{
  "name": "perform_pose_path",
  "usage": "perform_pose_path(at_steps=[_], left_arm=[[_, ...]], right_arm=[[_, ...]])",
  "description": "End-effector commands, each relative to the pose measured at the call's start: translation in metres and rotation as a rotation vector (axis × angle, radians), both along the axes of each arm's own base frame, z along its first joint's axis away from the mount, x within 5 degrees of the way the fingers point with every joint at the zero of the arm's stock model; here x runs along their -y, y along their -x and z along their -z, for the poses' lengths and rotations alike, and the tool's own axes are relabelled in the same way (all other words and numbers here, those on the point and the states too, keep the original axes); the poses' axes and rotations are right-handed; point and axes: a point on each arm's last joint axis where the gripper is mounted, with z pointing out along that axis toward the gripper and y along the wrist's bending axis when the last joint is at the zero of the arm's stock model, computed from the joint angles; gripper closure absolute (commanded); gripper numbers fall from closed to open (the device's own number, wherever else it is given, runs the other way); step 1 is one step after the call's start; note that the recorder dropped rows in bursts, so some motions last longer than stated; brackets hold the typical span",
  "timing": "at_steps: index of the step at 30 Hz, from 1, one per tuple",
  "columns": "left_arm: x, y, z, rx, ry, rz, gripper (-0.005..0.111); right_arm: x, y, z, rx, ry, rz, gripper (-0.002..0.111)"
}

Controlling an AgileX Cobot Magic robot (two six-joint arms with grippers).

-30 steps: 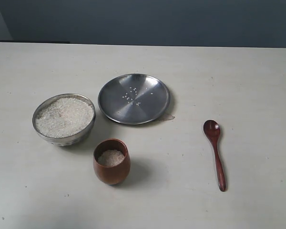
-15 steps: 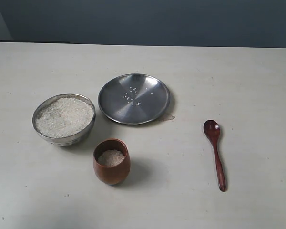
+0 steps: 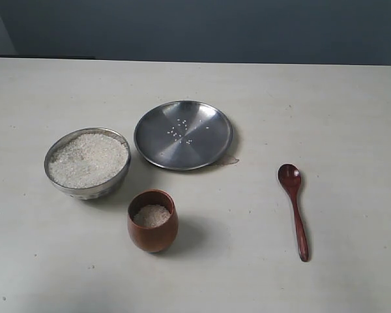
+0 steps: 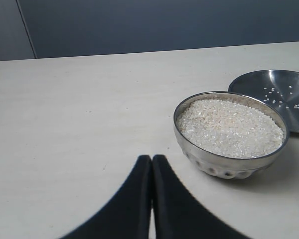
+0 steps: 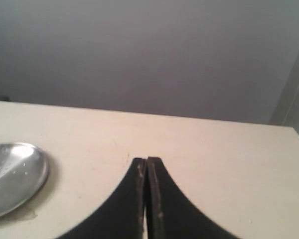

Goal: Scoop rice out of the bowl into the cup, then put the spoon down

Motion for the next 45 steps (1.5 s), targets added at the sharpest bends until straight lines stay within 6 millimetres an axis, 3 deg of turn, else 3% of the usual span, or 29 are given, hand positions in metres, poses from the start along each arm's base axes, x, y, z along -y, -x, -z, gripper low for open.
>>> perform_pose_path(at_steps=[1,9,15,29,42,45], left_arm=[[0.0,0.0,0.001,0.009,0.006,-0.003,0.106],[0.0,0.0,0.001,0.009,0.006,-0.003,0.106],[0.0,0.0,0.001,0.009,0.006,-0.003,0.106],[0.0,0.0,0.001,0.009,0.006,-0.003,0.106],[0.0,0.0,0.001,0.009,0.006,-0.003,0.106],[0.0,0.0,0.001,0.009,0.006,-0.003,0.106]], right_arm=[[-0.005,-0.012,0.022,-0.224,0.117,-0.021,0.109],[-0.039,-0.038,0.076,-0.714,0.051,-0.181,0.109],[-0.054,-0.054,0.103,-0.866,-0.043,-0.186,0.109],[-0.087,-0.072,0.135,-0.887,-0.022,-0.25,0.109],[-0.092,-0.083,0.166,-0.96,0.01,-0.225,0.109],[-0.092,-0.084,0.169,-0.972,0.014,-0.222,0.099]])
